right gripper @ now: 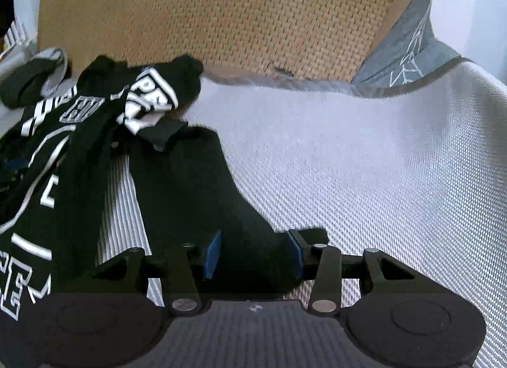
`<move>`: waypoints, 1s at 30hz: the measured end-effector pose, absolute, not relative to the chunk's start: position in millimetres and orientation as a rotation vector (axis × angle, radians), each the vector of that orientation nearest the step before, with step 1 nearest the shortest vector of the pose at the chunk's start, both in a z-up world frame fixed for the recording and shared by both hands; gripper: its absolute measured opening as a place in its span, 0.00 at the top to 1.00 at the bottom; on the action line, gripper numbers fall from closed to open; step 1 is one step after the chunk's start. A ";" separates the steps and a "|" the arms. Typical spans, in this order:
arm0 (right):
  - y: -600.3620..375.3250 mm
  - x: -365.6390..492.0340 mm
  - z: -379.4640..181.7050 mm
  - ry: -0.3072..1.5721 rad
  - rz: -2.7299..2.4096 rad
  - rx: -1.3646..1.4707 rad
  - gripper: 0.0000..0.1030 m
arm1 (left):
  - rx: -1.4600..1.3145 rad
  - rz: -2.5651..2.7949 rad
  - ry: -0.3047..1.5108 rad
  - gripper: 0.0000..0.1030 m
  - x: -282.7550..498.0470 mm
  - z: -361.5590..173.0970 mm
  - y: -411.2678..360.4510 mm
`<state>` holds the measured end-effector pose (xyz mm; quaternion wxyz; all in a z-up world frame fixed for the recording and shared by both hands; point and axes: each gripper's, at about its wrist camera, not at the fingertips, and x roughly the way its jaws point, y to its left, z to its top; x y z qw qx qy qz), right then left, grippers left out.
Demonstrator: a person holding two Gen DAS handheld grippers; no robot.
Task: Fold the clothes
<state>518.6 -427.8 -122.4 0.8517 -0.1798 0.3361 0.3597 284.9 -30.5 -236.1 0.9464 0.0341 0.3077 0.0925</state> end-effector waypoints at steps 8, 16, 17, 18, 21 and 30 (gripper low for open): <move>-430.1 513.2 -136.4 0.747 0.815 -0.355 0.67 | 0.068 0.188 0.618 0.60 283.7 -236.6 -29.5; -451.7 521.3 -97.3 0.612 0.665 -0.285 0.93 | 0.073 0.191 0.617 0.60 283.2 -236.3 -30.2; -455.7 523.9 -88.8 0.596 0.654 -0.286 0.93 | 0.077 0.191 0.617 0.60 283.2 -236.4 -30.6; -459.7 526.3 -81.1 0.578 0.641 -0.288 0.93 | 0.076 0.191 0.616 0.60 283.1 -236.3 -30.5; -470.5 537.1 -56.9 0.540 0.606 -0.319 0.93 | 0.072 0.191 0.615 0.60 283.1 -236.2 -29.9; -504.3 569.4 -12.2 0.509 0.511 -0.414 0.93 | 0.071 0.191 0.613 0.60 282.8 -236.5 -29.7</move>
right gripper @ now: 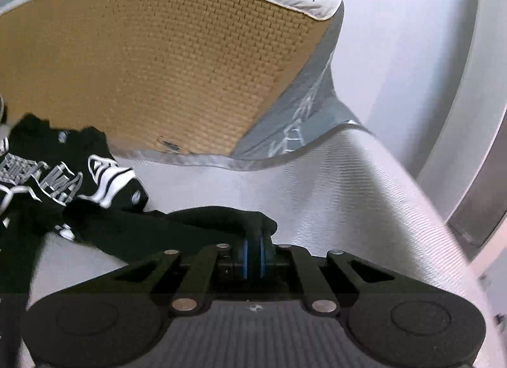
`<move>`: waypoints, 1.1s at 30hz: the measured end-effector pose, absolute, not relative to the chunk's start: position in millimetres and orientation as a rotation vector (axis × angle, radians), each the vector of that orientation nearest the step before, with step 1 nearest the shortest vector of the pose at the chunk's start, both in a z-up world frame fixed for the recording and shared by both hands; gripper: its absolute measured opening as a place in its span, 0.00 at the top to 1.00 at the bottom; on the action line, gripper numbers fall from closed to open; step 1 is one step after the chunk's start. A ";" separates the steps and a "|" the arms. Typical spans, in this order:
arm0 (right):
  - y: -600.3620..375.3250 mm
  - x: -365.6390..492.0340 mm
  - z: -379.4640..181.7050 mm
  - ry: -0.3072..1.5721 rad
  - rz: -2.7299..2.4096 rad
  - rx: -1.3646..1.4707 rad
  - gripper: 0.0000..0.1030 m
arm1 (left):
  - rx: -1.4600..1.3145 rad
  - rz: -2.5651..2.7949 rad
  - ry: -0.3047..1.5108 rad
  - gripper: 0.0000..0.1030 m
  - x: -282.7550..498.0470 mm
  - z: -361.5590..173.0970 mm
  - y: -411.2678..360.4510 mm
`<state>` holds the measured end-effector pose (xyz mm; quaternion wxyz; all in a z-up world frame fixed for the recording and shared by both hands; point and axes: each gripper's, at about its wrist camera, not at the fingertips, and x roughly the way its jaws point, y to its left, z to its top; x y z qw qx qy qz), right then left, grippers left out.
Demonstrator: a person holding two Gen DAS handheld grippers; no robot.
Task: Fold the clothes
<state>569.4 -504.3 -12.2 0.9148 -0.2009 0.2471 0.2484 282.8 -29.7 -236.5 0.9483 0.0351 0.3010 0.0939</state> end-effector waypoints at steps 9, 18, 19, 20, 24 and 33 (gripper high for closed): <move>-540.9 581.8 4.2 0.497 0.426 -0.362 0.93 | 0.072 0.192 0.611 0.59 282.3 -235.8 -28.5; -547.8 576.2 -74.0 0.855 0.534 -0.484 0.88 | 0.079 0.195 0.609 0.59 281.8 -235.5 -26.5; -551.9 574.7 -78.5 0.871 0.528 -0.462 0.82 | 0.079 0.195 0.609 0.59 281.8 -235.3 -26.5; -555.8 574.1 -81.5 0.880 0.530 -0.450 0.78 | 0.079 0.194 0.609 0.59 281.7 -235.2 -26.2; -571.4 568.6 -86.5 0.880 0.533 -0.420 0.61 | 0.079 0.194 0.609 0.59 281.9 -235.0 -24.7; -594.0 540.0 -82.3 0.872 0.610 -0.445 0.42 | 0.082 0.195 0.609 0.59 281.5 -235.5 -26.5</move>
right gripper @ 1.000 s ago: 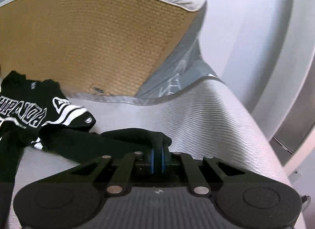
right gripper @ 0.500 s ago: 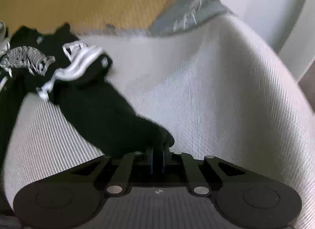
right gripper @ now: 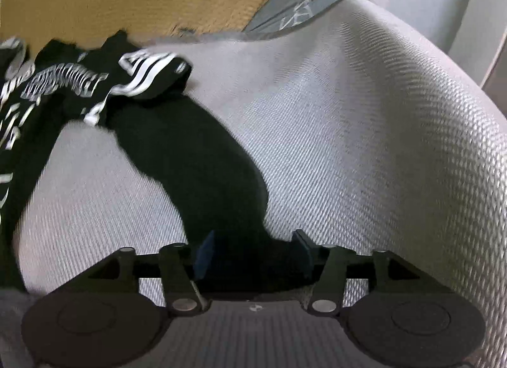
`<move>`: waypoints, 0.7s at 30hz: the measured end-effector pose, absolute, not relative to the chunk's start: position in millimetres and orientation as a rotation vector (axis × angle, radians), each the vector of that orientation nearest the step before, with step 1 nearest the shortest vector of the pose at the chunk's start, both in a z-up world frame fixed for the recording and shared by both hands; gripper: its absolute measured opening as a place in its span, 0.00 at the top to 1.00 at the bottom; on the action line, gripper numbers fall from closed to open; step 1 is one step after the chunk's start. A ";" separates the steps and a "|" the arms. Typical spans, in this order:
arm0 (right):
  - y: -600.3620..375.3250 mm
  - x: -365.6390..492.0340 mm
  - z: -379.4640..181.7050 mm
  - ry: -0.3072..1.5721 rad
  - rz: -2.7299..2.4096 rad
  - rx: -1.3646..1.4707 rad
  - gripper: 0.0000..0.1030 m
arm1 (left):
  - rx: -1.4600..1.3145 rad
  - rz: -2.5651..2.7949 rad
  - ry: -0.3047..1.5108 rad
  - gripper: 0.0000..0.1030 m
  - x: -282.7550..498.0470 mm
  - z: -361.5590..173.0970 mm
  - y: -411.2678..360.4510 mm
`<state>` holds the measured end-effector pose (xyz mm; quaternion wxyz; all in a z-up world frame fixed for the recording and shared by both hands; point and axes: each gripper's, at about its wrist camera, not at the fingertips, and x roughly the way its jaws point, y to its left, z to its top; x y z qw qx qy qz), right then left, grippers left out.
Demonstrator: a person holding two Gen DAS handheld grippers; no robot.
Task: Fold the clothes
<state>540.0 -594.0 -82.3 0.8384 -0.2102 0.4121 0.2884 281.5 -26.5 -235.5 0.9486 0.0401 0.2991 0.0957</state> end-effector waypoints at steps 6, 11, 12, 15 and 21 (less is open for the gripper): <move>-591.8 522.9 -88.6 0.914 0.625 -0.532 0.42 | 0.081 0.196 0.609 0.59 281.5 -235.2 -26.4; -608.4 510.4 -82.8 0.940 0.595 -0.482 0.42 | 0.079 0.191 0.610 0.59 281.1 -234.2 -25.9; -612.3 508.7 -80.8 0.941 0.584 -0.468 0.42 | 0.080 0.190 0.611 0.59 281.4 -234.0 -25.8; -626.3 500.9 -80.5 0.967 0.529 -0.429 0.42 | 0.080 0.190 0.611 0.59 281.4 -233.7 -25.8; -643.3 482.4 -80.7 0.901 0.507 -0.352 0.42 | 0.080 0.192 0.611 0.59 281.6 -233.7 -25.8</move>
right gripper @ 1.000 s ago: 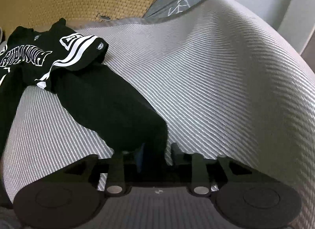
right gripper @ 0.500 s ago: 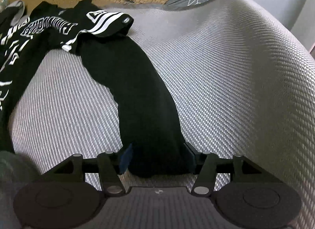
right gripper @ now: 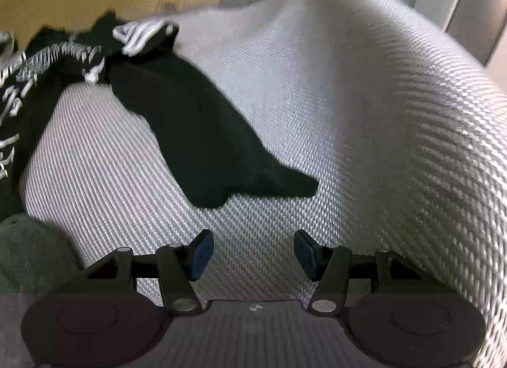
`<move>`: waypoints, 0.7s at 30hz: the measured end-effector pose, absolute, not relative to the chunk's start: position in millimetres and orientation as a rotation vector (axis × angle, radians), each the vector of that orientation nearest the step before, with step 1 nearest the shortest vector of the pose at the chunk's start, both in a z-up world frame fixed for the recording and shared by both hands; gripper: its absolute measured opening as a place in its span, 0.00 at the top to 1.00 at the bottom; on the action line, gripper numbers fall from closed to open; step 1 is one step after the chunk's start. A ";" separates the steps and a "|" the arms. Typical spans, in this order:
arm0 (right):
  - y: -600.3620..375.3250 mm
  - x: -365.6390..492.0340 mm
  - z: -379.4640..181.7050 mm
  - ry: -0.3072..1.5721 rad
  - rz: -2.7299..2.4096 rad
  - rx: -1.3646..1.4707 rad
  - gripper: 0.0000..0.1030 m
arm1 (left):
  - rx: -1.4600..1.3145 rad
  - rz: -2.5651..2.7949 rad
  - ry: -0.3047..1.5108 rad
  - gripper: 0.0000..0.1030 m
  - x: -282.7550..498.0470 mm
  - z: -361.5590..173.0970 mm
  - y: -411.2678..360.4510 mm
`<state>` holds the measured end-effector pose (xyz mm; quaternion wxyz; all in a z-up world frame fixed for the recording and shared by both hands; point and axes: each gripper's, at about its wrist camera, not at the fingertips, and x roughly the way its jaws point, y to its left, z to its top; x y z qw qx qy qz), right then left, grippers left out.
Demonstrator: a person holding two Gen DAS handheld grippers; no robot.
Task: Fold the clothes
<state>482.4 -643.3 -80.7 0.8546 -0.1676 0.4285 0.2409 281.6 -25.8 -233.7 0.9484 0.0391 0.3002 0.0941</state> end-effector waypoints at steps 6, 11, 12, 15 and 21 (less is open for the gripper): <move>-639.1 503.7 -80.4 0.814 0.461 -0.261 0.43 | 0.076 0.193 0.611 0.59 282.0 -233.5 -25.4; -616.2 509.7 -82.2 0.826 0.466 -0.438 0.42 | 0.075 0.194 0.609 0.58 281.5 -234.0 -25.0; -611.3 511.4 -81.0 0.819 0.478 -0.493 0.42 | 0.073 0.194 0.609 0.58 281.5 -234.0 -24.9; -598.7 517.7 -80.2 0.801 0.486 -0.617 0.40 | 0.070 0.194 0.609 0.58 281.0 -233.7 -24.8; -576.4 526.5 -82.1 0.799 0.549 -0.876 0.36 | 0.070 0.193 0.609 0.58 281.2 -233.4 -24.5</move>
